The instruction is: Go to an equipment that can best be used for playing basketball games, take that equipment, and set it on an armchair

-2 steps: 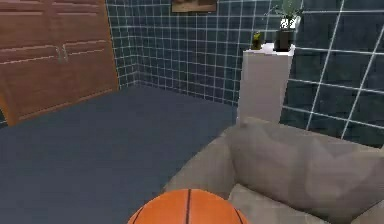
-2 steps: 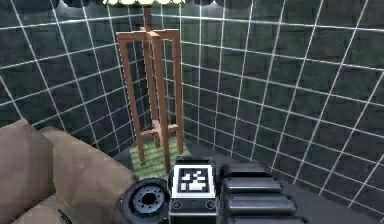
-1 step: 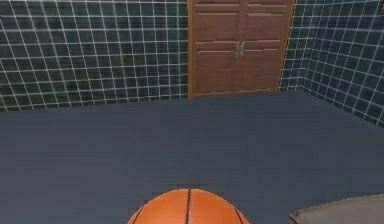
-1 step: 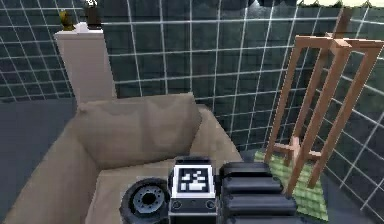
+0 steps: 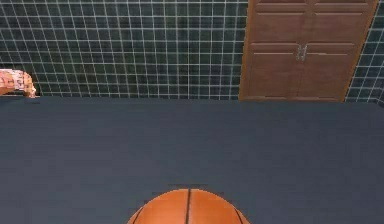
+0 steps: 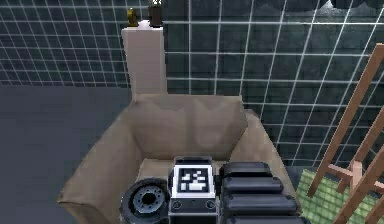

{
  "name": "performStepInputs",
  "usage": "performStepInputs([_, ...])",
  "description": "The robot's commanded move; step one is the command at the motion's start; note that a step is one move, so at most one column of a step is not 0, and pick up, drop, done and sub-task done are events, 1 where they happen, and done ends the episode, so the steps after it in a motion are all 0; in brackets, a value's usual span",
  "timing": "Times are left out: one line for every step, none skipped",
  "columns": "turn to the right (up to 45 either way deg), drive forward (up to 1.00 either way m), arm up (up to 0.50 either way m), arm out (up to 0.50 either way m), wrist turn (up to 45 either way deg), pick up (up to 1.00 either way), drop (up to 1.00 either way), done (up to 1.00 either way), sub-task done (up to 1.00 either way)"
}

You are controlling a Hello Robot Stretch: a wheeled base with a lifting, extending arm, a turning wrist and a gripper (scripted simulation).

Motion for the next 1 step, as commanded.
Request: performStepInputs([0.0,0.0,0.0,0.48,0.0,0.0,0.0,0.0,0.0])
